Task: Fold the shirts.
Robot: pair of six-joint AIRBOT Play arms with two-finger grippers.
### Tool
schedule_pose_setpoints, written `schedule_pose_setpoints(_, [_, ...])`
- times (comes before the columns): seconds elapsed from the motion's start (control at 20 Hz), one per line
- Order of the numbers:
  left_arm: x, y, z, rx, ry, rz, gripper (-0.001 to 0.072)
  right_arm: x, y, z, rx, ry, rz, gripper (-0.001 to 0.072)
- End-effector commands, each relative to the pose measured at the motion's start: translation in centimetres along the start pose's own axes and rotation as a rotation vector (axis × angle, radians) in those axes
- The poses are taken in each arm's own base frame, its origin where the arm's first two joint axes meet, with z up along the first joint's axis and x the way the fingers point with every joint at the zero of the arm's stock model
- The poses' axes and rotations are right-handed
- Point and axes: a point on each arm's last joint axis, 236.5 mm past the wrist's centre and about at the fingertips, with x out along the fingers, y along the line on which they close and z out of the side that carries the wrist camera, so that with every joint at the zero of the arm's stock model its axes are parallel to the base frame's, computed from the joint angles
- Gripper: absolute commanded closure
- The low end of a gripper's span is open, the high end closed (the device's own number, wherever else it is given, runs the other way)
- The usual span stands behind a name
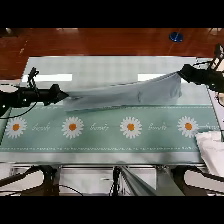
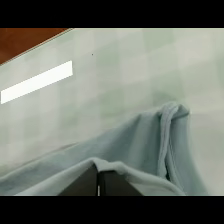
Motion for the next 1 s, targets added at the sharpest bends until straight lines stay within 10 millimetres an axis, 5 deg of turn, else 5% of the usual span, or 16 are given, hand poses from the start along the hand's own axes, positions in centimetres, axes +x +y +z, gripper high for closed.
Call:
schedule_pose_setpoints(0.0, [1.5,1.9,0.1,-0.036,0.014,0.027,0.0686,1.8,-1.7,-1.2,-0.001,0.051,-0.032,0.0694])
schedule_pose_setpoints(0.5, [1.8,4.7,3.8,-0.042,-0.142,0.12,0.0669,4.1,-4.0,-2.9,0.026,0.09,-0.064,0.0692])
schedule_pose_setpoints(0.6, [1.9,4.8,3.7,-0.046,-0.14,0.122,0.0493,4.5,-4.0,-3.8,0.038,0.124,-0.053,0.0692])
schedule_pose_setpoints(0.7, [2.4,4.8,2.8,-0.054,-0.098,0.11,0.0431,4.5,-3.7,-4.8,0.041,0.162,-0.038,0.0689])
schedule_pose_setpoints(0.75, [2.5,4.8,2.4,-0.058,-0.082,0.105,0.034,4.5,-3.5,-4.9,0.044,0.167,-0.031,0.0631])
schedule_pose_setpoints(0.8, [2.6,4.7,2.2,-0.059,-0.071,0.099,0.0246,4.3,-3.2,-4.9,0.05,0.17,-0.019,0.0455])
schedule_pose_setpoints(0.85, [2.3,4.6,2.2,-0.059,-0.071,0.095,0.0215,4.0,-2.5,-4.5,0.039,0.169,-0.003,0.0374])
schedule_pose_setpoints(0.95, [1.5,4.1,2.5,-0.056,-0.071,0.077,0.0215,2.4,-1.2,-1.8,-0.043,0.115,0.007,0.0354])
